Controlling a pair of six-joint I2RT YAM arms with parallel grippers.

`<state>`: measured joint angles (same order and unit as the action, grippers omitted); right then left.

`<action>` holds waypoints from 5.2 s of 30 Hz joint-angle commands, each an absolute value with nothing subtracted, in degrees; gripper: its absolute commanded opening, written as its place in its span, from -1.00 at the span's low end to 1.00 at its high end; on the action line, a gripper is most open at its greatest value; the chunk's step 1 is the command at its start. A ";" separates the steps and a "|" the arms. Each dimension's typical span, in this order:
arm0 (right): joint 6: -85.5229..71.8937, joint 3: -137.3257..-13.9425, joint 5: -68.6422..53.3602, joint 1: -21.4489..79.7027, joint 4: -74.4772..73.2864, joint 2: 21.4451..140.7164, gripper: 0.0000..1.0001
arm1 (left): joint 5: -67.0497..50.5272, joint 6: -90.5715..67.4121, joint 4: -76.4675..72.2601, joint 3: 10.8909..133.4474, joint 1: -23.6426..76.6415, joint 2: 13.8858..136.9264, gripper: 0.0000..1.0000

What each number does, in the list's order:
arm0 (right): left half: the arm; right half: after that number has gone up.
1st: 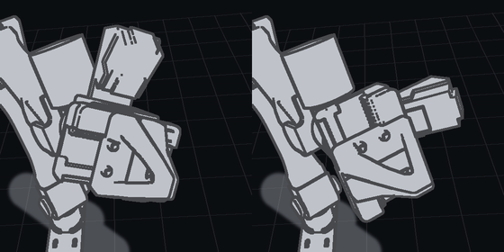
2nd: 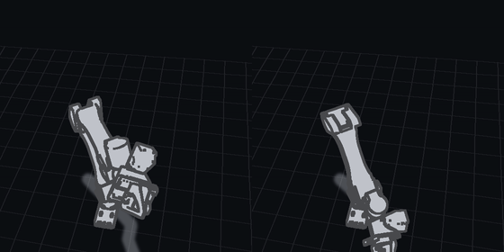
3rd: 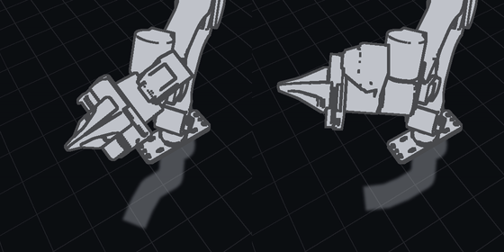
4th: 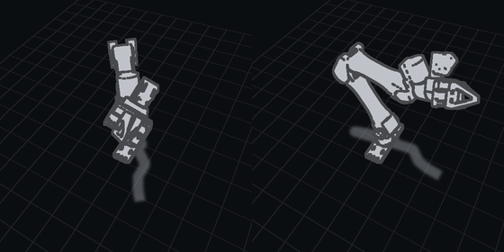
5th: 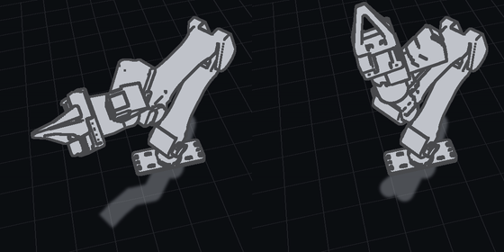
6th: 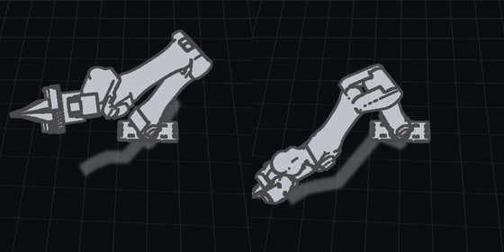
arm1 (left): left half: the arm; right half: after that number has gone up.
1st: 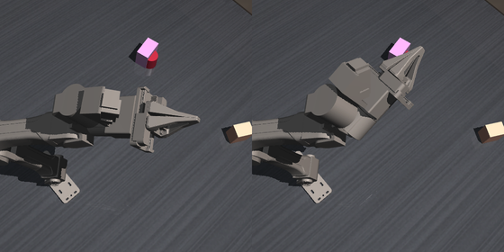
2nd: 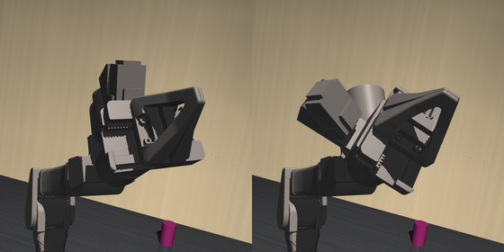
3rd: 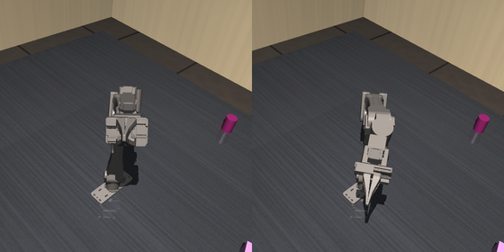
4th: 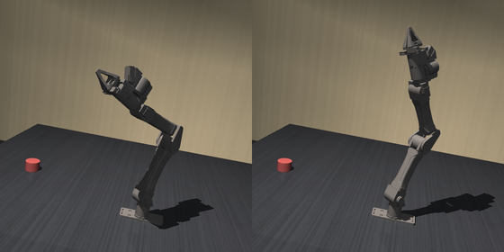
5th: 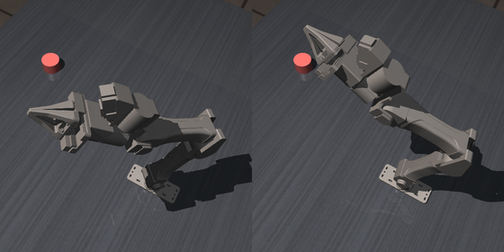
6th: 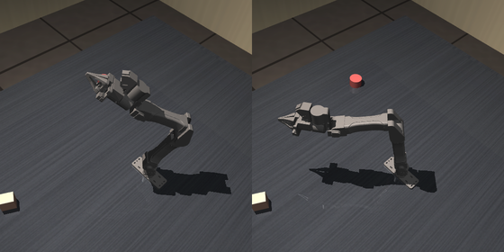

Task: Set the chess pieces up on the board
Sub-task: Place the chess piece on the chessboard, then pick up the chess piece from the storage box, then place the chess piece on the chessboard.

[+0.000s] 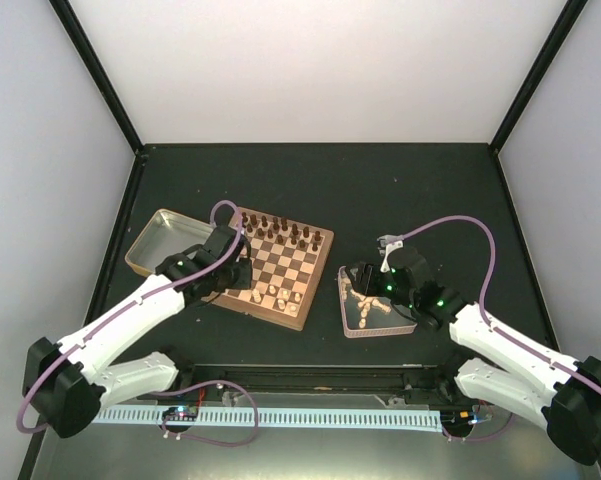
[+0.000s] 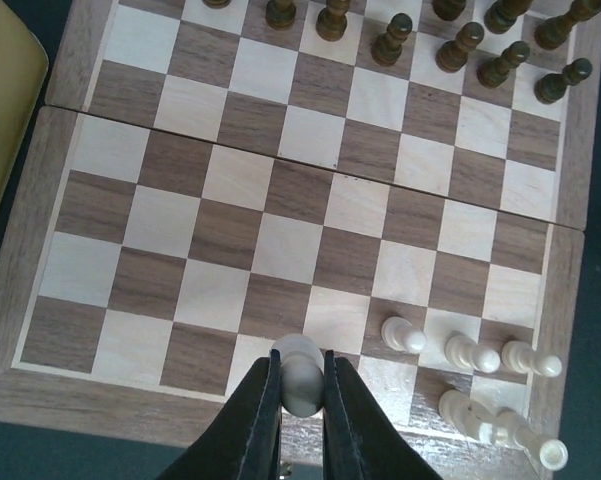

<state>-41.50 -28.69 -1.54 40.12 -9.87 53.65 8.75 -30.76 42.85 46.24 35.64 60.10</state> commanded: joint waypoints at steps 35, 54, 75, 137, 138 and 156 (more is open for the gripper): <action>-39.33 -33.05 0.10 40.26 -11.78 56.82 0.28 | 5.71 -28.34 35.60 44.41 26.99 76.67 -0.26; -39.20 -32.78 -0.17 40.32 -12.13 56.85 0.28 | 13.95 -29.70 36.58 43.72 23.34 78.12 -0.79; -38.89 -33.27 -0.55 40.30 -13.17 57.57 0.28 | 15.03 -29.80 34.31 42.50 18.37 79.35 -0.67; -38.44 -43.71 8.04 43.34 -37.00 66.71 -0.98 | -8.55 -25.44 37.97 44.73 18.54 50.77 -0.12; -38.06 -44.40 7.52 43.68 -36.92 66.68 -0.98 | -7.65 -25.68 38.09 44.76 18.53 49.89 -0.12; -35.24 -93.60 11.57 67.35 -43.43 107.23 -0.98 | 13.31 -26.92 49.15 44.97 18.54 9.02 0.16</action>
<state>-36.91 -83.92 9.98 65.04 -38.83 99.20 7.25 -26.65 45.41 43.83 18.74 16.27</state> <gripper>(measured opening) 0.068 0.562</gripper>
